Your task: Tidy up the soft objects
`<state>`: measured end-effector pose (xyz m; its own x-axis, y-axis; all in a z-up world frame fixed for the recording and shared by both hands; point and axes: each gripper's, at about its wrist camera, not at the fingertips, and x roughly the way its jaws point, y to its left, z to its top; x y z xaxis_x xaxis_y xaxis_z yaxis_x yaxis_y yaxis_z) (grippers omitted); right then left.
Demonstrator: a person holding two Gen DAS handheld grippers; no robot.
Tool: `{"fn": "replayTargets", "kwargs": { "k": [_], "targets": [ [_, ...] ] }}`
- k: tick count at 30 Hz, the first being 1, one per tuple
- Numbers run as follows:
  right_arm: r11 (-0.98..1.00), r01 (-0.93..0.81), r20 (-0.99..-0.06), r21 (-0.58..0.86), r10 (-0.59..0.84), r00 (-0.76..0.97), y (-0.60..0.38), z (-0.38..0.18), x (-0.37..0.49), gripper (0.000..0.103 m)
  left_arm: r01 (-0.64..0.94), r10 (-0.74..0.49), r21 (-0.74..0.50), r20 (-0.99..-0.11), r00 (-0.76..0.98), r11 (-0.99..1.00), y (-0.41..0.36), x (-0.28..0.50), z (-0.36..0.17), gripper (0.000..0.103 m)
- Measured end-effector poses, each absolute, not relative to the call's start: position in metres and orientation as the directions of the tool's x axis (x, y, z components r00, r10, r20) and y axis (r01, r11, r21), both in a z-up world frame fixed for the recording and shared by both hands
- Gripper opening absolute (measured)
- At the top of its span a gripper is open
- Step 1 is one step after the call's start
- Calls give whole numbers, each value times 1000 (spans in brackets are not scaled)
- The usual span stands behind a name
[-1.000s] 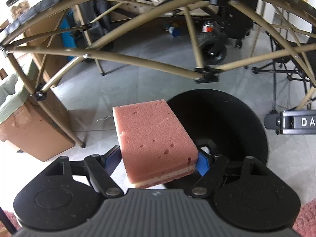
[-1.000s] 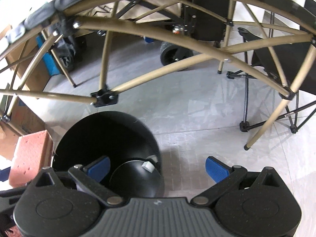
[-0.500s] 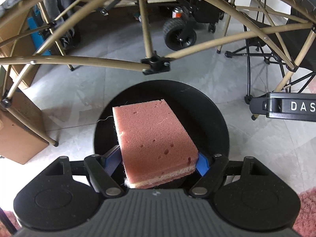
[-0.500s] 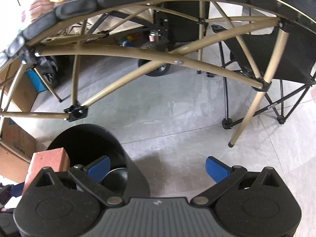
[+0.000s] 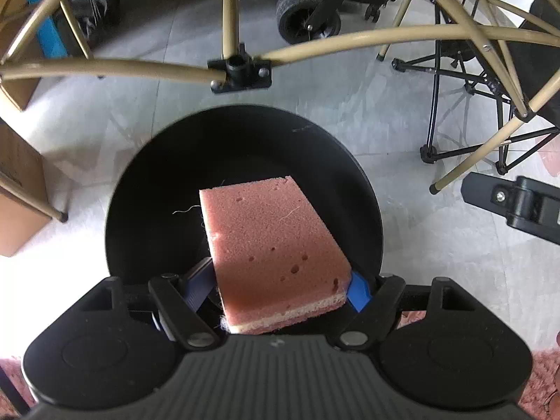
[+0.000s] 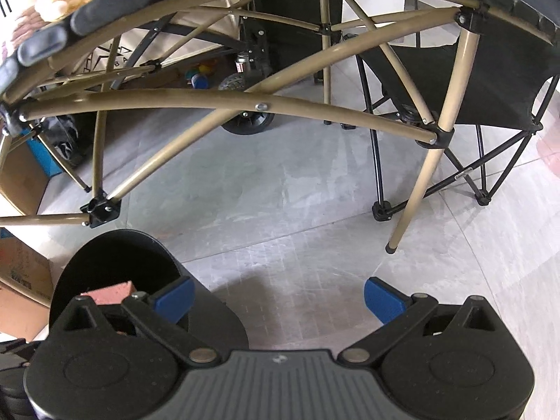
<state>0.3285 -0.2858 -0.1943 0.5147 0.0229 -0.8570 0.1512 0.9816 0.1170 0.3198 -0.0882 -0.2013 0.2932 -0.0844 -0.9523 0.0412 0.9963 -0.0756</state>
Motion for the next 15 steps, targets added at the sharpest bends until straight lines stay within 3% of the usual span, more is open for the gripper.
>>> {"fn": "replayTargets", "kwargs": {
  "k": [6, 10, 15],
  "targets": [
    [981, 155, -860, 114, 20, 510, -287, -196, 329, 103, 26, -79, -74, -960, 270, 997, -87, 321, -205, 80],
    [981, 155, -858, 115, 19, 513, -287, -195, 329, 103, 6, -100, -101, -970, 221, 995, -85, 323, -209, 101],
    [982, 149, -856, 113, 20, 517, -285, -194, 329, 103, -13, -101, -105, -977, 185, 994, -81, 323, -210, 103]
  ]
}}
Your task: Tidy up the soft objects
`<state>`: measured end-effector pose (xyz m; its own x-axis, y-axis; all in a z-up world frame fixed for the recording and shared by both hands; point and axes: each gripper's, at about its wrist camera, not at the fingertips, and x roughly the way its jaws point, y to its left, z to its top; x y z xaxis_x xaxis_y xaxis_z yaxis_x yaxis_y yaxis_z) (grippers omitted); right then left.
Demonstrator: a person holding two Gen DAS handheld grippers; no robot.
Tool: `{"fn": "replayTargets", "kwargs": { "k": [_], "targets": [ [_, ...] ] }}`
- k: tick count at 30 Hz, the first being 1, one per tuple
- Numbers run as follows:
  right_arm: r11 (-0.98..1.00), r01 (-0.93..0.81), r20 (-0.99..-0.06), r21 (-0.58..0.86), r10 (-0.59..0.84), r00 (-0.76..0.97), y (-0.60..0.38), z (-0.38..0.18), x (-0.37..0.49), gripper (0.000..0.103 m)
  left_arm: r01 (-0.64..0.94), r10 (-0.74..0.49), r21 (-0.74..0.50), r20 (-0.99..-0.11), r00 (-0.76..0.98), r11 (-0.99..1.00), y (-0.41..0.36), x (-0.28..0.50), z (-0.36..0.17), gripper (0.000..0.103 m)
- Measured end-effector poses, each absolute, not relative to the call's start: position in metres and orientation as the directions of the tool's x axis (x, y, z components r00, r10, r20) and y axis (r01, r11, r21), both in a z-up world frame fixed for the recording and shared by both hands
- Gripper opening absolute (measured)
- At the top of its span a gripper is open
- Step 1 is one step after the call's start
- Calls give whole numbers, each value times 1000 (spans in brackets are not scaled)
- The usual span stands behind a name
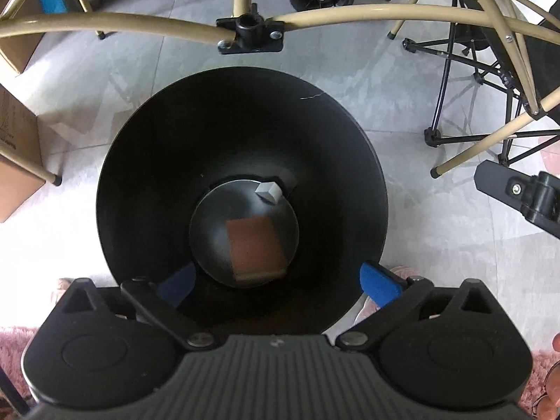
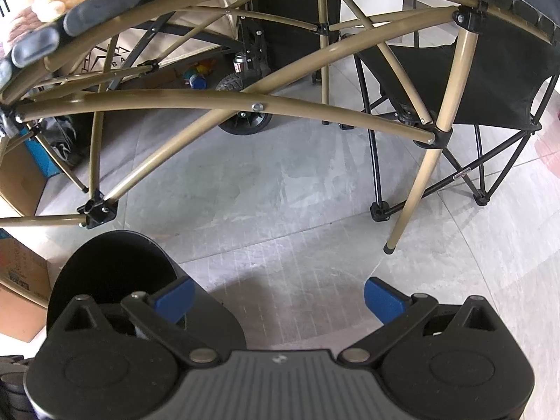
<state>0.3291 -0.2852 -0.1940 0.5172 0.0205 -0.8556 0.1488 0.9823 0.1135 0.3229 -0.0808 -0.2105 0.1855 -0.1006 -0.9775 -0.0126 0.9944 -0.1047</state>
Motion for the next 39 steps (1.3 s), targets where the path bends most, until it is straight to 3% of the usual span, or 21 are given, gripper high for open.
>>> {"fn": "replayTargets", "kwargs": {
  "k": [24, 39],
  "targets": [
    [986, 128, -844, 109, 24, 536, -280, -184, 326, 103, 27, -103, -100, -971, 215, 995, -82, 312, -194, 103],
    [990, 82, -782, 119, 42, 622, -263, -143, 302, 103, 63, -90, -71, -926, 366, 995, -75, 287, -146, 103]
  ]
}}
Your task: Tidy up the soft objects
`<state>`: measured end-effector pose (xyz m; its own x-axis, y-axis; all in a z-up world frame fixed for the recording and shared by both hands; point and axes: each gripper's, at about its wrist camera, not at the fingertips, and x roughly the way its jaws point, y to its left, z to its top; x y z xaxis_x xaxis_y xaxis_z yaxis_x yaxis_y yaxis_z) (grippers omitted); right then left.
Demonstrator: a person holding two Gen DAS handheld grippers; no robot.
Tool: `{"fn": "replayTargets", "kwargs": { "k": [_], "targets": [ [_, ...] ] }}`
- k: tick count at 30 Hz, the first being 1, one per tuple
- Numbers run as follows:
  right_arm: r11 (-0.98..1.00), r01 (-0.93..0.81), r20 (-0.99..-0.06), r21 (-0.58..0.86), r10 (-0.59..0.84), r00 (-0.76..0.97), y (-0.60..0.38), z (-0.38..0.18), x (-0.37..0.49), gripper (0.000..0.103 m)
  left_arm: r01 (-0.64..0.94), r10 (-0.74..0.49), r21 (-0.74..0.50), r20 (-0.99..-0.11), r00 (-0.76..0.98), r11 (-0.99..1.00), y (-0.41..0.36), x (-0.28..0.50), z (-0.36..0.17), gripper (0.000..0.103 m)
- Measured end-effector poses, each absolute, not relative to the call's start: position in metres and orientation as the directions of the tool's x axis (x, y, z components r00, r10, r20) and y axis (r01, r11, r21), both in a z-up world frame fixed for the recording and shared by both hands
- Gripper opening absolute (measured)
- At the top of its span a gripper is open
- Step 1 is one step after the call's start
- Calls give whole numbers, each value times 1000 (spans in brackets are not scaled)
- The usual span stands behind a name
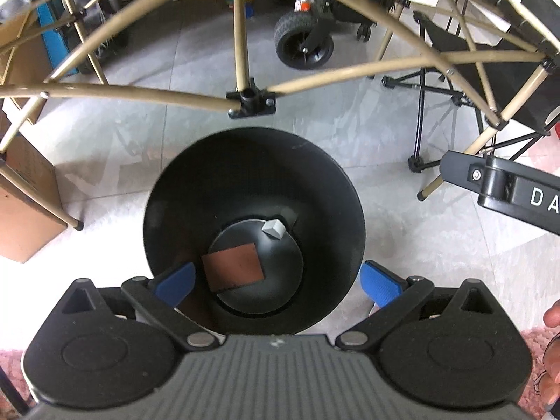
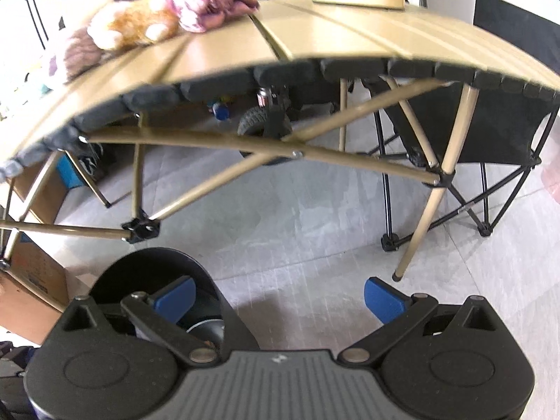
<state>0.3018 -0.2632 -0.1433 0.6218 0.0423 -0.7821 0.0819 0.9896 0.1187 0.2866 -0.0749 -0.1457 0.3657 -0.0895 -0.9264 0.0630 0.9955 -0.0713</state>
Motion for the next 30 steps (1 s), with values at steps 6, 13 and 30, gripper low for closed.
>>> {"fn": "replayTargets", "kwargs": {
  "k": [6, 13, 30],
  "targets": [
    [990, 55, -725, 132, 59, 686, -256, -111, 283, 103, 51, -89, -75, -887, 454, 996, -63, 273, -115, 103],
    [993, 19, -618, 121, 60, 784, -253, -66, 258, 103, 41, -83, -73, -812, 577, 997, -47, 257, -73, 103],
    [996, -7, -433, 91, 46, 900, -241, -1, 283, 103, -44, -19, -88, -615, 788, 995, -12, 287, 3, 103]
  ]
}}
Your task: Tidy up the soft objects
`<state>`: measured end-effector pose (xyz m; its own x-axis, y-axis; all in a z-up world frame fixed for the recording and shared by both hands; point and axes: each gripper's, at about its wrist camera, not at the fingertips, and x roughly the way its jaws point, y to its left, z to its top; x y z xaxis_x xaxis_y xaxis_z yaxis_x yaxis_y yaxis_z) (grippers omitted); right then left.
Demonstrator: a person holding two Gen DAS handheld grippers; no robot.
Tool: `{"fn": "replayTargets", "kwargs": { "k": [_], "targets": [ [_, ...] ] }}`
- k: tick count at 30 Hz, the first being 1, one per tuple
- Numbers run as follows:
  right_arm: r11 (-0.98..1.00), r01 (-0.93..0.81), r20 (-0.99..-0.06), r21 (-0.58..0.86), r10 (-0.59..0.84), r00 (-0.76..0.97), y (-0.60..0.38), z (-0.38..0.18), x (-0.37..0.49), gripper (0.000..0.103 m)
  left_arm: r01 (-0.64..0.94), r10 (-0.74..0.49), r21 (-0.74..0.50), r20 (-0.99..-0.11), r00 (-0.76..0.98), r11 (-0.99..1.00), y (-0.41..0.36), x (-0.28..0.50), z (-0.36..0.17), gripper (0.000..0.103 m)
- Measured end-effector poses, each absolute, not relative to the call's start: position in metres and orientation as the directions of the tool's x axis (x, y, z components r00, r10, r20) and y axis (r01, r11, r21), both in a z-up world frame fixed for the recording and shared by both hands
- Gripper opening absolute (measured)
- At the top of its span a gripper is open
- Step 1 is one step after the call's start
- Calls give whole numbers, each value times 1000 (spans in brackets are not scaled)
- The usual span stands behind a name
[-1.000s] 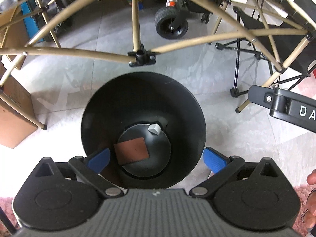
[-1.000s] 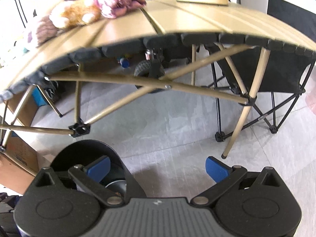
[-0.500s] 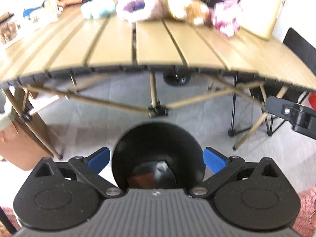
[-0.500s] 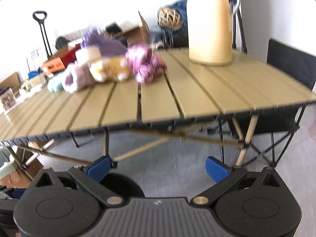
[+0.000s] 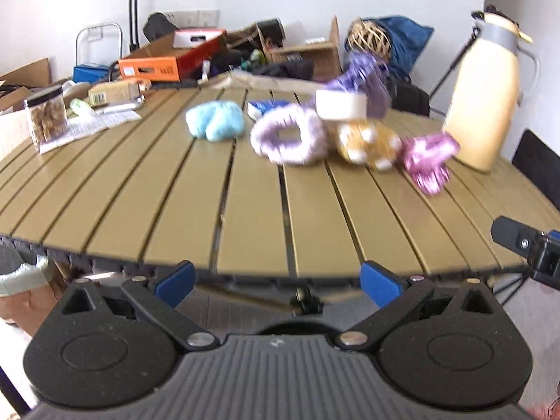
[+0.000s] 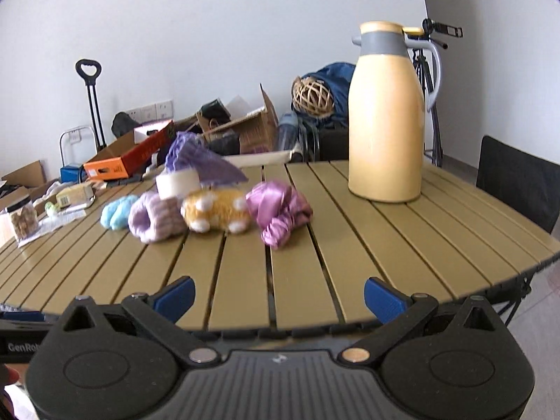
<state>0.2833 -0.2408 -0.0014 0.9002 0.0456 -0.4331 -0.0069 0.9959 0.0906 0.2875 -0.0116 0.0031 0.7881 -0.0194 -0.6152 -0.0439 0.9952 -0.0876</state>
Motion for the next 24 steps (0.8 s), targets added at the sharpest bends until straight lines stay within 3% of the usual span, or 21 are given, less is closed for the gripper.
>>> {"fn": "replayTargets", "kwargs": {
  "k": [10, 24],
  "targets": [
    [994, 17, -369, 106, 23, 929, -236, 12, 339, 103, -69, 14, -78, -555, 832, 995, -1, 332, 23, 103],
    [997, 69, -471, 46, -39, 881, -220, -22, 438, 102, -87, 42, -65, -513, 857, 994, 9, 391, 27, 103]
  ]
}}
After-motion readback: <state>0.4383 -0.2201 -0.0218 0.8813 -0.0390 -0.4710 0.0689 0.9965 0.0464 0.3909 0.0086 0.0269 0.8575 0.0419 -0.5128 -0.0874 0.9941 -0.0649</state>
